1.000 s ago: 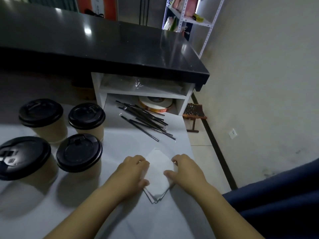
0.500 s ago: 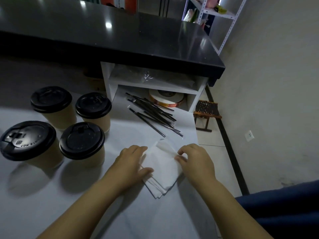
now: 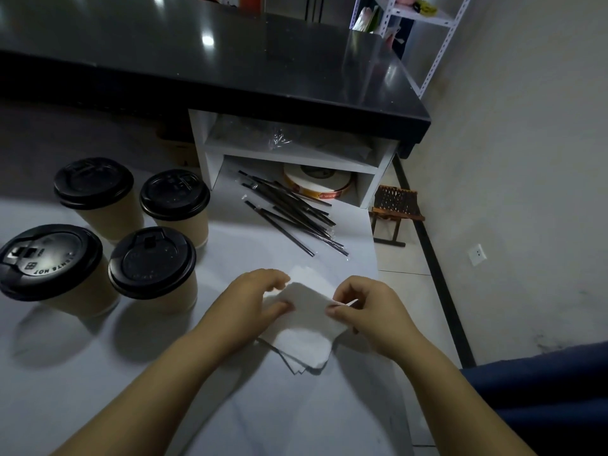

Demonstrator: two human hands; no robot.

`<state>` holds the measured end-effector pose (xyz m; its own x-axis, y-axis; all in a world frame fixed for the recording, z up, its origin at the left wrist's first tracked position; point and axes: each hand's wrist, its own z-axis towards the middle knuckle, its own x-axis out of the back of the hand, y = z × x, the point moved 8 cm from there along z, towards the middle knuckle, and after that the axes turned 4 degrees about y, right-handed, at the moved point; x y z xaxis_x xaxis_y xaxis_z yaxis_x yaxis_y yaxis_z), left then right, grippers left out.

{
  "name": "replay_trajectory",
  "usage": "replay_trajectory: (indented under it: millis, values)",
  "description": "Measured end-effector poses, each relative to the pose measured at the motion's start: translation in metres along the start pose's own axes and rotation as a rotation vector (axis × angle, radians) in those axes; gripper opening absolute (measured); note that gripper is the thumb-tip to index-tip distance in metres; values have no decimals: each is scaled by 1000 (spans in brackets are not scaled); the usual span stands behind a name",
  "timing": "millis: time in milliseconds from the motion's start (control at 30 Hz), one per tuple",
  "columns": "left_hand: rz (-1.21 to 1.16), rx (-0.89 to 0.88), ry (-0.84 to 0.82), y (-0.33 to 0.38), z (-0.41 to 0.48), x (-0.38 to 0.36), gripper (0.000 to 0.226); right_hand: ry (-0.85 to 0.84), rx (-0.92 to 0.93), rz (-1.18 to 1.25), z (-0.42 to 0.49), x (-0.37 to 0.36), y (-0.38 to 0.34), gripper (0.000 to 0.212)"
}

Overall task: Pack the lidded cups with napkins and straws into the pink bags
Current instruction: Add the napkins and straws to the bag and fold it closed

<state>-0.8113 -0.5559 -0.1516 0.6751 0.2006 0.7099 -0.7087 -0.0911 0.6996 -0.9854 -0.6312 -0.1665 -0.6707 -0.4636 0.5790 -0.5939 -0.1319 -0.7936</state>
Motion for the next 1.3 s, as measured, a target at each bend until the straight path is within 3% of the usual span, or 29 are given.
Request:
replay_trajectory:
  millis: [100, 200, 267, 300, 400, 933, 1067, 1200, 1300]
  values:
    - [-7, -38, 16, 5, 0, 6, 4, -51, -7, 40, 0, -1, 0, 15]
    - [-11, -21, -41, 1, -2, 6, 5, 88, -40, -4, 7, 10, 5, 28]
    - [-15, -9, -68, -2, -4, 6, 8, 145, -68, -135, 13, 13, 10, 22]
    - [-20, -1, -78, -4, -4, 7, 9, 130, -73, -221, 16, 11, 11, 18]
    - [-20, 12, -112, -6, -5, 6, 9, 28, -78, -362, 21, -3, 11, 31]
    - [-23, -63, -125, 7, -3, 4, 10, 141, -53, -167, 14, 12, 9, 24]
    - [3, -80, -114, 6, -3, 4, 7, 137, -32, -216, 13, 14, 8, 8]
    - [6, -88, -96, 3, -1, 3, 5, 226, 59, -202, 8, 22, -2, 22]
    - [-9, -89, -38, 0, 3, 3, 4, 118, 55, -18, 11, 17, -5, 11]
